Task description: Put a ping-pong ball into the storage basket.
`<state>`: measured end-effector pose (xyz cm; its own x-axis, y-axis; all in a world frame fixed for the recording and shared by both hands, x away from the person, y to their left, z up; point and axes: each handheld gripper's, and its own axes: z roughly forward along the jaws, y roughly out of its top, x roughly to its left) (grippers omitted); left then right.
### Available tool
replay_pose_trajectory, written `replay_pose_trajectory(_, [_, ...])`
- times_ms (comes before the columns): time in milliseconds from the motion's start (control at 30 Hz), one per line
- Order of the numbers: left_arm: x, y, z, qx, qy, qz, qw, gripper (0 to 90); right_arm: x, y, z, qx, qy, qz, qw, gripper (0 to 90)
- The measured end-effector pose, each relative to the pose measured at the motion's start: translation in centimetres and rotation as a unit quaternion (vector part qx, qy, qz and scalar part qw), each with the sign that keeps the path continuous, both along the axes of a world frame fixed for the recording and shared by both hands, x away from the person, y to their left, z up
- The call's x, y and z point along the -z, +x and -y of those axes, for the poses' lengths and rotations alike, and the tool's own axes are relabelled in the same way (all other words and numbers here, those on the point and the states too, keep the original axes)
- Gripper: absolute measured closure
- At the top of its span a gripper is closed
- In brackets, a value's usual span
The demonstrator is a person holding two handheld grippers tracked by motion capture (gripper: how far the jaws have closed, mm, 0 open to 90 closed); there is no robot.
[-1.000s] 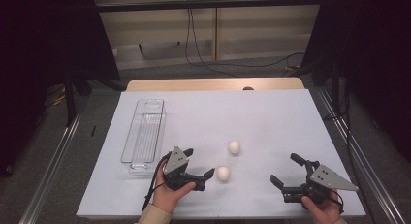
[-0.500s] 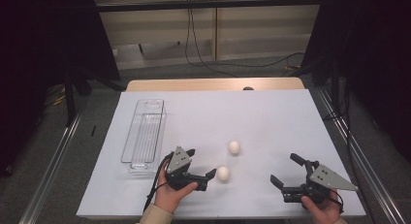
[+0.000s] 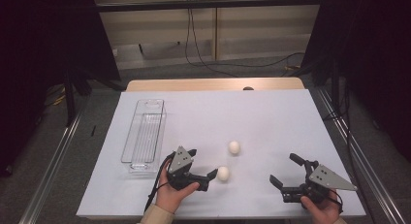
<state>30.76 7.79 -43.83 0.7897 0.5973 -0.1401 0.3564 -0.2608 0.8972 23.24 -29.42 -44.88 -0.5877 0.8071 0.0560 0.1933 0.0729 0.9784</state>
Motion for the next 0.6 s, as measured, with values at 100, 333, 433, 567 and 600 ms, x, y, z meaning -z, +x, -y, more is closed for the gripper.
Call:
replay_pose_trajectory(100, [-0.02,-0.02,0.1,0.0,0.001,-0.002,1.0,2.3,0.02,0.02,-0.02,0.0,-0.001,0.0,1.0,0.4])
replay_pose_trajectory(333, [-0.01,-0.03,0.5,0.007,0.004,-0.003,1.0,2.5,0.05,0.08,-0.01,-0.001,-0.001,0.0,1.0,0.4])
replay_pose_trajectory(433, [-0.02,-0.05,0.6,0.008,0.006,-0.005,0.9999,2.5,0.06,0.1,0.01,0.0,-0.001,0.0,1.0,0.4])
replay_pose_trajectory(567, [-0.03,-0.02,0.74,0.013,0.009,-0.004,0.9999,2.5,0.05,0.2,-0.03,-0.001,-0.002,-0.001,1.0,0.4])
replay_pose_trajectory(600, [-0.03,-0.04,0.85,0.014,0.011,-0.006,0.9998,2.5,0.05,0.22,-0.06,-0.001,-0.001,-0.002,1.0,0.4])
